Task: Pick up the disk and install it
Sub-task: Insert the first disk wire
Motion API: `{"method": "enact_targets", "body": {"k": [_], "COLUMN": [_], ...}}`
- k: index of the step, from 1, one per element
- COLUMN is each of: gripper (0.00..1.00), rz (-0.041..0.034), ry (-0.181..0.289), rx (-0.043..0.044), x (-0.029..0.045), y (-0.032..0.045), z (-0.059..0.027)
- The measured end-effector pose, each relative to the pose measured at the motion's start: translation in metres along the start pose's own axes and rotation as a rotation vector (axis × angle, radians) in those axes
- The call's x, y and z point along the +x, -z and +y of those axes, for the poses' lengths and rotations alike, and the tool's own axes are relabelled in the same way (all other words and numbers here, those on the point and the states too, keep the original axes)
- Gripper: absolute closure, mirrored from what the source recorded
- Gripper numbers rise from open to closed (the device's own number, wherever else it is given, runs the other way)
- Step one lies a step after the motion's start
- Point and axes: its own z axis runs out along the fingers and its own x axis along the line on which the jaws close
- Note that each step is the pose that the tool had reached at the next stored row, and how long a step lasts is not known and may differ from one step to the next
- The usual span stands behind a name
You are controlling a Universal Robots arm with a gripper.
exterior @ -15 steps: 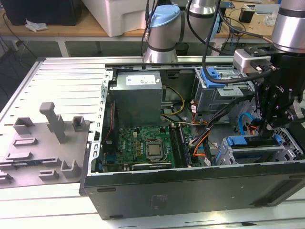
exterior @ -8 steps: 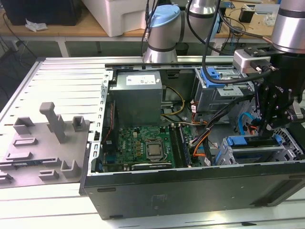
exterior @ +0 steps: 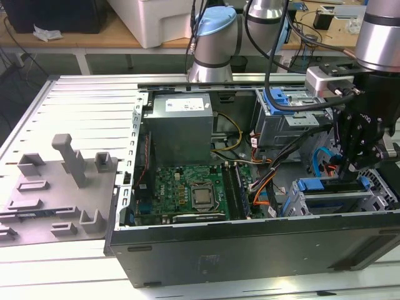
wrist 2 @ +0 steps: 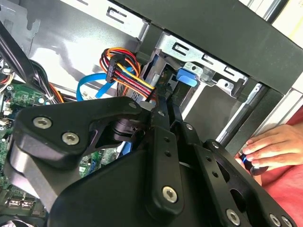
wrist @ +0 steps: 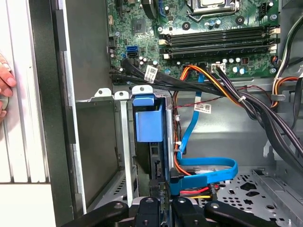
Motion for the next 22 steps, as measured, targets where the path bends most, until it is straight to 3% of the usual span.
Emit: {"method": "enact_targets", "body": {"k": [13,22], "gripper": [0.83,0.83], "rz": [-0.0001,-0.0011], "ry": [0.000,0.000], "rx": [0.0000,-0.0002], "x": [-0.0008,0.0000], "y": [-0.0046,-0.0002], "z": [0.0005,0.0001]}}
